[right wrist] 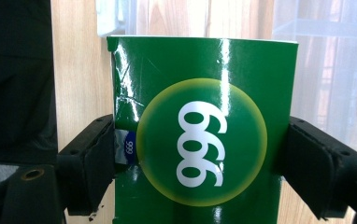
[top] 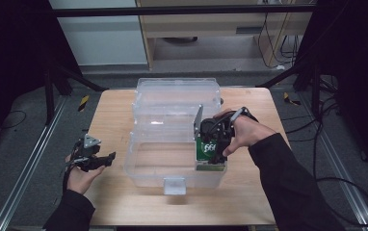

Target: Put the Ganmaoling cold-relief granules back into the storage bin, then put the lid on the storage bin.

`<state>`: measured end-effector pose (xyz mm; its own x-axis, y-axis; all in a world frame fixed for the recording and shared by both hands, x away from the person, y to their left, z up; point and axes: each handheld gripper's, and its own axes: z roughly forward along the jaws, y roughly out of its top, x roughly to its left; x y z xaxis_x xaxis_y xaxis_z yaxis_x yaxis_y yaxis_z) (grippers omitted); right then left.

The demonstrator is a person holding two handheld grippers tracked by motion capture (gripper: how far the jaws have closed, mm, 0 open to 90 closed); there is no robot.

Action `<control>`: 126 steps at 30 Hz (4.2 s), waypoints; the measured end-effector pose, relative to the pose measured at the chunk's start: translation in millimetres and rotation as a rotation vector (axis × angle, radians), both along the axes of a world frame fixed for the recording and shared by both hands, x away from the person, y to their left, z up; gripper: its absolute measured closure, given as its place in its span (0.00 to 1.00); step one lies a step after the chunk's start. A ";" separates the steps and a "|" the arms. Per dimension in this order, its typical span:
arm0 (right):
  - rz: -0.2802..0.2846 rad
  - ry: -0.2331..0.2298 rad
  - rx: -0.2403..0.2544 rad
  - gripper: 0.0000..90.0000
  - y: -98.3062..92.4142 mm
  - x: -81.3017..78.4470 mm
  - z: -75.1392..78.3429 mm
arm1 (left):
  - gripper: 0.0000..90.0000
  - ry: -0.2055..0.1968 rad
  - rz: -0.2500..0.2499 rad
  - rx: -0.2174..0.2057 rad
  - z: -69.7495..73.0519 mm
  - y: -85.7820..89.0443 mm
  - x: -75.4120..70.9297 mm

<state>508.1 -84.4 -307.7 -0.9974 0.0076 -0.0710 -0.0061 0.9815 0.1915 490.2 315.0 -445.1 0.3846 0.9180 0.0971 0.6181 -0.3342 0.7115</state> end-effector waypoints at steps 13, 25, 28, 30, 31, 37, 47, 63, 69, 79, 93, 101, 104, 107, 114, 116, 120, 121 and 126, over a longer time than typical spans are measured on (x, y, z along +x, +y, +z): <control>0.032 -0.015 -0.016 0.20 -0.4 -0.6 -10.6 | 0.34 0.001 -0.002 0.001 -0.1 -0.4 0.0; 0.015 0.006 -0.011 0.20 1.7 3.2 -22.1 | 0.34 0.002 -0.003 0.002 -0.3 -0.4 0.1; 0.019 -0.003 -0.010 0.20 -0.2 3.7 -29.3 | 0.34 0.004 -0.003 0.005 -0.9 -0.4 0.4; 0.017 0.000 -0.013 0.20 0.1 4.5 -30.8 | 0.34 0.005 -0.004 0.005 -1.0 -0.7 0.3; 0.019 0.001 -0.014 0.20 0.5 5.1 -31.6 | 0.34 0.004 -0.004 0.005 -0.9 -0.8 0.2; 0.019 0.007 -0.023 0.20 2.4 7.0 -39.3 | 0.34 0.005 -0.003 0.004 -1.2 -0.2 0.4; 0.023 0.013 -0.038 0.20 4.0 9.7 -49.3 | 0.34 0.005 -0.005 0.003 -1.1 -0.4 0.3; 0.010 0.036 0.002 0.19 -1.0 10.5 -65.9 | 0.34 0.009 -0.008 0.004 -1.6 -1.3 0.2; 0.001 0.032 -0.001 0.18 -0.7 9.6 -66.9 | 0.34 0.010 -0.009 0.004 -1.7 -1.4 0.2; -0.057 0.015 0.033 0.18 -6.5 8.6 -55.6 | 0.34 0.010 -0.009 0.005 -1.9 -1.7 0.4; -0.165 -0.094 0.174 0.25 -27.8 -8.0 -29.5 | 0.34 0.001 -0.013 -0.001 -0.5 -2.1 0.1; -0.194 -0.079 0.225 0.32 -32.7 -22.2 -25.3 | 0.35 -0.013 -0.010 -0.006 1.0 -2.2 -0.4; -0.190 -0.077 0.257 0.34 -30.3 -25.1 -23.3 | 0.35 -0.016 -0.010 -0.006 1.3 -2.4 -0.6; -0.185 -0.080 0.272 0.36 -25.7 -26.7 -24.0 | 0.35 -0.018 -0.008 -0.009 1.4 -1.4 -0.6; -0.170 -0.065 0.278 0.39 -13.6 -28.8 -28.6 | 0.36 -0.027 0.002 -0.023 2.6 0.7 -0.8; -0.182 -0.055 0.275 0.38 -9.7 -29.6 -30.3 | 0.36 -0.031 0.004 -0.024 3.4 0.9 -1.2; -0.185 -0.052 0.283 0.41 -4.2 -29.0 -35.0 | 0.36 -0.034 0.005 -0.027 4.0 0.6 -0.8; -0.185 -0.049 0.280 0.41 -3.0 -29.3 -36.1 | 0.36 -0.034 0.006 -0.028 3.9 0.6 -0.5; -0.171 -0.042 0.281 0.43 4.7 -29.7 -40.8 | 0.36 -0.032 0.014 -0.030 3.5 0.8 -0.2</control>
<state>478.3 -79.7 -348.5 -0.9762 0.1999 -0.0837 0.1405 0.8780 0.4576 490.0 315.8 -441.6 0.3690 0.9259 0.0814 0.5991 -0.3039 0.7408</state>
